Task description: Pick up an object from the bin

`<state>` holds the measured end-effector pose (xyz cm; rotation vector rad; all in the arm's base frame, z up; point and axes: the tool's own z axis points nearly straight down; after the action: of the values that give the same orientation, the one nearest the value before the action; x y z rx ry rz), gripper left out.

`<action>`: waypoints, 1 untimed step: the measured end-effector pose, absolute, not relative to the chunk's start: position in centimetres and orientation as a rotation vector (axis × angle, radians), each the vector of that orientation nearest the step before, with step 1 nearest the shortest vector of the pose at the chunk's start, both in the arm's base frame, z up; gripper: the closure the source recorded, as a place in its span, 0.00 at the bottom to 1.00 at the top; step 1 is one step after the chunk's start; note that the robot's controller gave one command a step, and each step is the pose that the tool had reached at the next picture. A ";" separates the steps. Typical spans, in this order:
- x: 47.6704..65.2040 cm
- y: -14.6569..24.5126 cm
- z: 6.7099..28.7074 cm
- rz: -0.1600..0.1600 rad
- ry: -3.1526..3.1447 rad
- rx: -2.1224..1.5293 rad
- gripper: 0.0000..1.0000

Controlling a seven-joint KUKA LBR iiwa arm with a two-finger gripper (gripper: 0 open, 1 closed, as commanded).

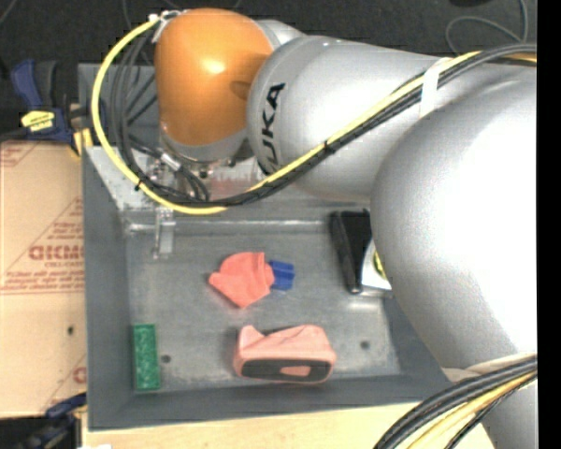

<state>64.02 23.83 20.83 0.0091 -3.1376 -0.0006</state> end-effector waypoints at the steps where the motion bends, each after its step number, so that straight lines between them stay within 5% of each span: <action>1: 64.2 23.7 21.4 -0.003 -3.145 0.003 0.00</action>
Offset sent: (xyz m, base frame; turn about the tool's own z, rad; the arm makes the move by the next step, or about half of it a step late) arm -0.1149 -0.0615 0.1969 0.0135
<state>64.15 23.70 21.41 0.0031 -3.1450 -0.0033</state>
